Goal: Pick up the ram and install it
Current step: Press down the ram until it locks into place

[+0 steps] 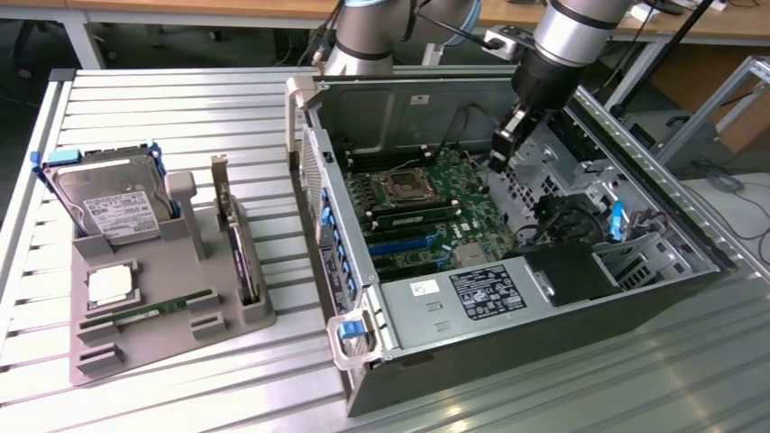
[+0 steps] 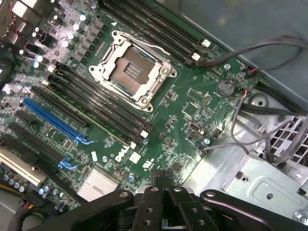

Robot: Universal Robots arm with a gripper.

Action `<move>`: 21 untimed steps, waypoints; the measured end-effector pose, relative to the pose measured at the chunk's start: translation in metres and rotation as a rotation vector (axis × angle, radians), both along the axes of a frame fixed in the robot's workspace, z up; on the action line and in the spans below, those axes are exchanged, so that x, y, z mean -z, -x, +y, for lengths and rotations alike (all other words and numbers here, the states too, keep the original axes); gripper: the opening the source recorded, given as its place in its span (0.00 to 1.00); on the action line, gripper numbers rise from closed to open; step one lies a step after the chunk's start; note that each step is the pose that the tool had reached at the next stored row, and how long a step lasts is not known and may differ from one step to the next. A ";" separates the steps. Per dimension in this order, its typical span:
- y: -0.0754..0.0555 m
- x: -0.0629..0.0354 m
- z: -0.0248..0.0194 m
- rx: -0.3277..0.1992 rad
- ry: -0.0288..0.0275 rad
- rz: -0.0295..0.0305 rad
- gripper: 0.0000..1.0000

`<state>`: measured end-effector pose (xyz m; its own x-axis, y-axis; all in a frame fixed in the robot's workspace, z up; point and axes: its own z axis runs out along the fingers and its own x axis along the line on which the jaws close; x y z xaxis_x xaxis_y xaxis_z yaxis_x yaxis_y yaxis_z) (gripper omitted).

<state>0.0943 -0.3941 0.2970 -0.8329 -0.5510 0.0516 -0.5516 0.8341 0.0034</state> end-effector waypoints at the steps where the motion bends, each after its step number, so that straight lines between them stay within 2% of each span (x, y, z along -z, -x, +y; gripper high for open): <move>1: 0.000 0.0000 0.0000 0.012 0.0003 0.0000 0.11; 3: 0.000 0.0001 0.0000 0.029 0.0007 0.0000 0.11; 11: 0.000 0.0001 0.0000 0.246 0.0021 0.0001 0.11; 15: 0.000 0.0001 0.0000 0.325 0.0021 0.0003 0.11; 17: 0.000 0.0002 0.0000 0.395 0.0023 0.0003 0.11; 18: 0.000 0.0002 0.0000 0.407 0.0024 0.0003 0.11; 21: 0.000 0.0004 0.0000 0.493 0.0045 -0.0001 0.11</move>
<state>0.0943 -0.3941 0.2966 -0.9944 -0.0913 0.0530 -0.0915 0.9958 -0.0008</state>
